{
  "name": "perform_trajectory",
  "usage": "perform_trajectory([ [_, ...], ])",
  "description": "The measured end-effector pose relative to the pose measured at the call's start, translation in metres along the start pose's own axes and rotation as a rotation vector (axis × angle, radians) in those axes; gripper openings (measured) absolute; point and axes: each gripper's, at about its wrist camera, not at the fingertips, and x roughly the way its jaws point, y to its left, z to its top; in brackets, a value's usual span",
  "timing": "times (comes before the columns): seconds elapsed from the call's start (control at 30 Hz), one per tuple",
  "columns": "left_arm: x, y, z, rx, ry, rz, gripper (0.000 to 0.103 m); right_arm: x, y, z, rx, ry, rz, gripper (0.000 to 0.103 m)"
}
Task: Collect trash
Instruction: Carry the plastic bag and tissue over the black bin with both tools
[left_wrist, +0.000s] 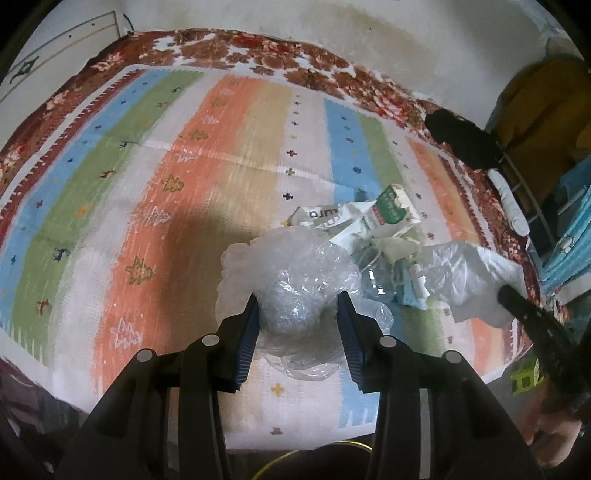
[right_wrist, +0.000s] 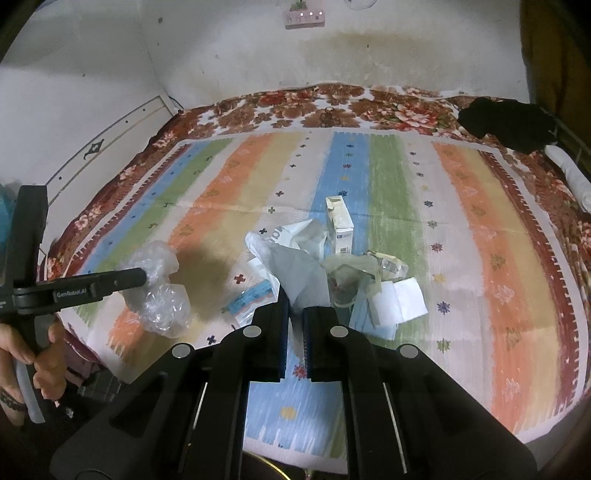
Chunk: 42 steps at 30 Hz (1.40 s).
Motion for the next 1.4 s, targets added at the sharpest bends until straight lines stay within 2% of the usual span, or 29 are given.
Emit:
perform_trajectory([
  [0.17,-0.014,-0.009,-0.007,-0.007,-0.026,-0.028,0.041,-0.027,0.003,-0.014,0.003,-0.026,0.003,0.006],
  [0.47,-0.037,-0.031,-0.026,0.089,-0.081,-0.035,0.04,-0.061,0.004,-0.044,0.038,-0.042,0.0,0.006],
  [0.77,-0.058,-0.037,-0.055,0.083,-0.086,-0.128,0.041,-0.086,0.012,-0.083,0.04,-0.043,-0.011,0.006],
  [1.13,-0.087,-0.057,-0.101,0.223,-0.165,-0.109,0.041,-0.104,0.024,-0.118,0.035,-0.046,-0.004,0.006],
  [1.4,-0.097,-0.047,-0.125,0.191,-0.156,-0.172,0.041,-0.116,0.028,-0.149,0.068,-0.045,0.01,0.006],
])
